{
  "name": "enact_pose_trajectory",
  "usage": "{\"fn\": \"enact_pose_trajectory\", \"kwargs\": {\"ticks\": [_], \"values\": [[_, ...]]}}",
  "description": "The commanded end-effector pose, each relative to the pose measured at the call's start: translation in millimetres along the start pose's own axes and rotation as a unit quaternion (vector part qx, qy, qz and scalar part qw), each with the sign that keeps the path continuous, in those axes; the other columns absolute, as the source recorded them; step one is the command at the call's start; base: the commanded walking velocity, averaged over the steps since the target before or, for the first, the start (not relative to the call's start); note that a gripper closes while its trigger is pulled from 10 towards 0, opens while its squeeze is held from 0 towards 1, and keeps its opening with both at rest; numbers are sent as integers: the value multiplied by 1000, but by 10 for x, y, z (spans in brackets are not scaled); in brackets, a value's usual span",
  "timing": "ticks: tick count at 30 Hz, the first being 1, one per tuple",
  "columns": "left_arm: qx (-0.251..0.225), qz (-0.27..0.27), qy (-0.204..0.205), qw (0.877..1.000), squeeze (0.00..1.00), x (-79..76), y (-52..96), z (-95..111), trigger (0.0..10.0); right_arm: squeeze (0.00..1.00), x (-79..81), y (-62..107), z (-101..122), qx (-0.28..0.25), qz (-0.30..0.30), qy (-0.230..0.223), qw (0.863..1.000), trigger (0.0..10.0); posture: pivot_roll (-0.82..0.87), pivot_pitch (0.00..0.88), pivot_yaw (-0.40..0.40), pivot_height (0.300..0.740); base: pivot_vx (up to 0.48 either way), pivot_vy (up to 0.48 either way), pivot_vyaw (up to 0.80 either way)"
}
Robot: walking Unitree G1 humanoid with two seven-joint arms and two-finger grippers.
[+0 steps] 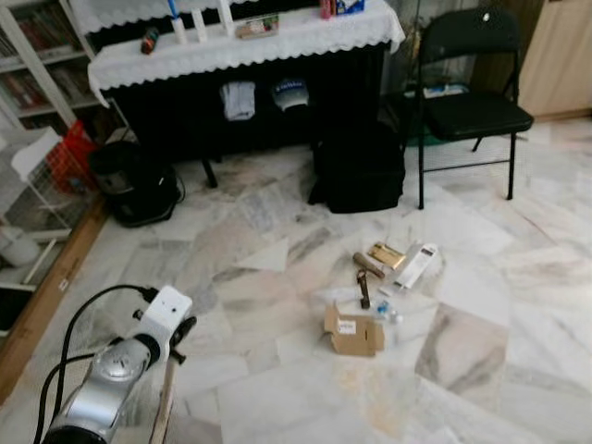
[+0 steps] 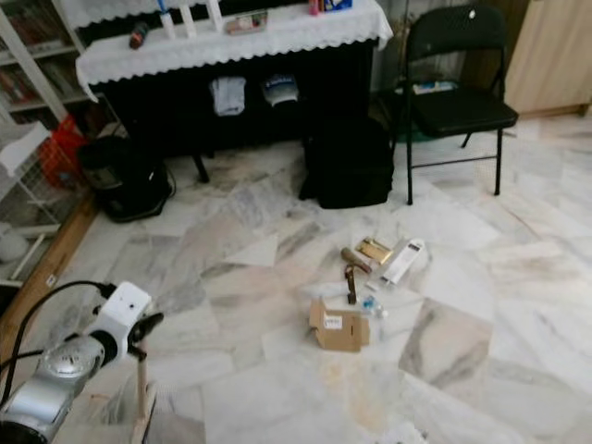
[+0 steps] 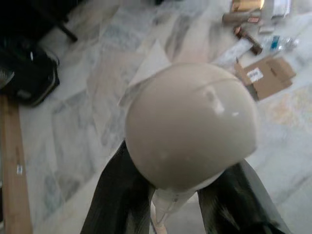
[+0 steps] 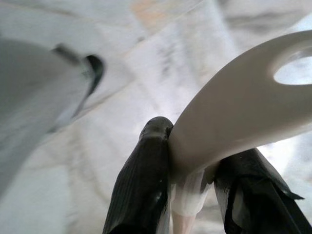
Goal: Sweep floor
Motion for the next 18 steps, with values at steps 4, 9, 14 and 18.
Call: {"fn": "enact_pose_trajectory", "kwargs": {"ticks": [4,9,14,18], "values": [[-32,17,6,999,0,82,29,90,10000,0,-77,7,228,-40,-52,69,995,10000,-77,0,123,740,0,0,0],[-45,21,15,999,0,75,38,119,10000,0,-434,89,495,-102,-162,92,977,10000,-79,0,126,740,0,0,0],[-57,20,20,998,0,66,34,164,10000,0,-691,187,651,-135,-236,125,954,10000,-83,0,126,740,0,0,0],[-69,25,25,997,0,94,34,213,10000,0,-846,282,788,-168,-287,139,933,10000,-83,0,126,740,0,0,0]]}}
Point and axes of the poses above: a point about 5 cm out from each wrist's last joint towards the gripper, its own y axis pointing back from the gripper into the wrist, its own z axis along the axis of the wrist's last joint, x = y × z, the point moved 6 cm from there along -y, pointing out of the wrist towards the gripper, and after that the axes turned 12 degrees about -y, right-handed, at the moved point
